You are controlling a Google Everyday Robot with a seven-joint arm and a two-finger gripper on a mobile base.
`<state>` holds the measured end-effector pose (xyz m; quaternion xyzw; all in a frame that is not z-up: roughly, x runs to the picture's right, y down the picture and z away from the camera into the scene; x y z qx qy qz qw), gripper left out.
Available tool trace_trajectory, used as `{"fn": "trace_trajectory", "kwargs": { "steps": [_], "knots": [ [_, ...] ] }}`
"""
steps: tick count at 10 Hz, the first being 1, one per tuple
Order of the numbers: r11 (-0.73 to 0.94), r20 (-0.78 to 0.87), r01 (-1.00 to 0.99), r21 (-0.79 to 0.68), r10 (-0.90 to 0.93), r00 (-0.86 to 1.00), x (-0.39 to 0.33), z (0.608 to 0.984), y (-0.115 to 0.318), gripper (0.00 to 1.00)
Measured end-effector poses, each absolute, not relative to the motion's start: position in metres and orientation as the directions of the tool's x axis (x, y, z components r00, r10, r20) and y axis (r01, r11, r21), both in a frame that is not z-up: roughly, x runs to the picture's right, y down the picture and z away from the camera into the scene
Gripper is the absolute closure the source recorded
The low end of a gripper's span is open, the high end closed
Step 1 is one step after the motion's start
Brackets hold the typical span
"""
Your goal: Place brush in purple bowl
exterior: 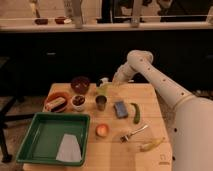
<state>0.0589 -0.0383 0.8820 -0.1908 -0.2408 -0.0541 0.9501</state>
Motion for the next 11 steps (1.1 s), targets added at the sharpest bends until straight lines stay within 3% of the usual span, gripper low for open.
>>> {"fn": "trace_trajectory", "kwargs": {
  "steps": [5,11],
  "knots": [
    [0.931,0.561,0.273,-0.242,-0.096,0.822,-0.009,0.871,-0.047,1.0],
    [0.942,0.596,0.271,-0.195,-0.106,0.796,-0.013,0.869,-0.051,1.0]
  ]
}}
